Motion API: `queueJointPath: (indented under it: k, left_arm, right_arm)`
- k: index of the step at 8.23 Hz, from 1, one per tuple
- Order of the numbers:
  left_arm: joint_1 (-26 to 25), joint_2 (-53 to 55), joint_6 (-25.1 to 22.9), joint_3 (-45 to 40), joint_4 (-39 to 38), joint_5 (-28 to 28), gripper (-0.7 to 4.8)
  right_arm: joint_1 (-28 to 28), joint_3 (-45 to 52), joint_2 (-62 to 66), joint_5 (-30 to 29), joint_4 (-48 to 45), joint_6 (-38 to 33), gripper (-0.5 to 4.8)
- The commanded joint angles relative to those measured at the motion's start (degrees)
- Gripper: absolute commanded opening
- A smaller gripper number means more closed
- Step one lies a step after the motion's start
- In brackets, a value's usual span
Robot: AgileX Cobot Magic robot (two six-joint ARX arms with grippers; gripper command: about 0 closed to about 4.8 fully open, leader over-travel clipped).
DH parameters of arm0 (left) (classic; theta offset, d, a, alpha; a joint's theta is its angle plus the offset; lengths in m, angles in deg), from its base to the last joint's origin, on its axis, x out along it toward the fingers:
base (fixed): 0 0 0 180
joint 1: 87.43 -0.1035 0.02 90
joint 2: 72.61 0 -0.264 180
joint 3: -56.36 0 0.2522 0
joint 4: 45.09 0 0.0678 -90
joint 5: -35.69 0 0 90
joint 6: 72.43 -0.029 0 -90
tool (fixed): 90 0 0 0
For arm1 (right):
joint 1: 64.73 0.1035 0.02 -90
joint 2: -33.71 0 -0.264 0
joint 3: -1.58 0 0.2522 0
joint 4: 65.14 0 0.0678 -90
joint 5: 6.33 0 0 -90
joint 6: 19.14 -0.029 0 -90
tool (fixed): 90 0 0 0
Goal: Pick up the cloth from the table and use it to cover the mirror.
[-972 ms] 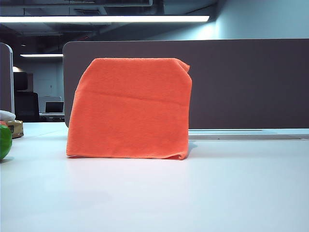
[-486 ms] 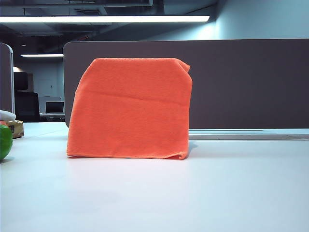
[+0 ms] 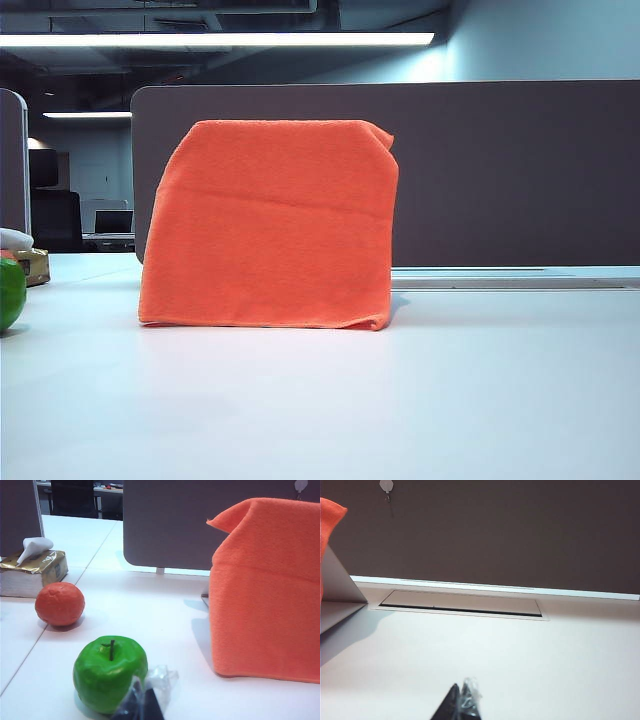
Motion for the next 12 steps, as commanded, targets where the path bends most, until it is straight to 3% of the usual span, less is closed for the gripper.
queueJointPath:
  k: [1,3,12]
  left_arm:
    - [0.9,0.02,-0.09,0.46,0.57,0.24,-0.06]
    - [3.67,0.02,-0.68,0.57,0.5,2.36,-0.06]
    - [3.65,0.02,0.15,0.57,0.5,2.32,-0.05]
  right_arm:
    - [0.04,0.02,-0.04,-0.11,-0.5,-0.24,-0.05]
    - [0.04,0.02,-0.04,-0.13,-0.52,-0.24,-0.05]
    - [0.04,0.02,-0.04,-0.13,-0.55,-0.24,-0.05]
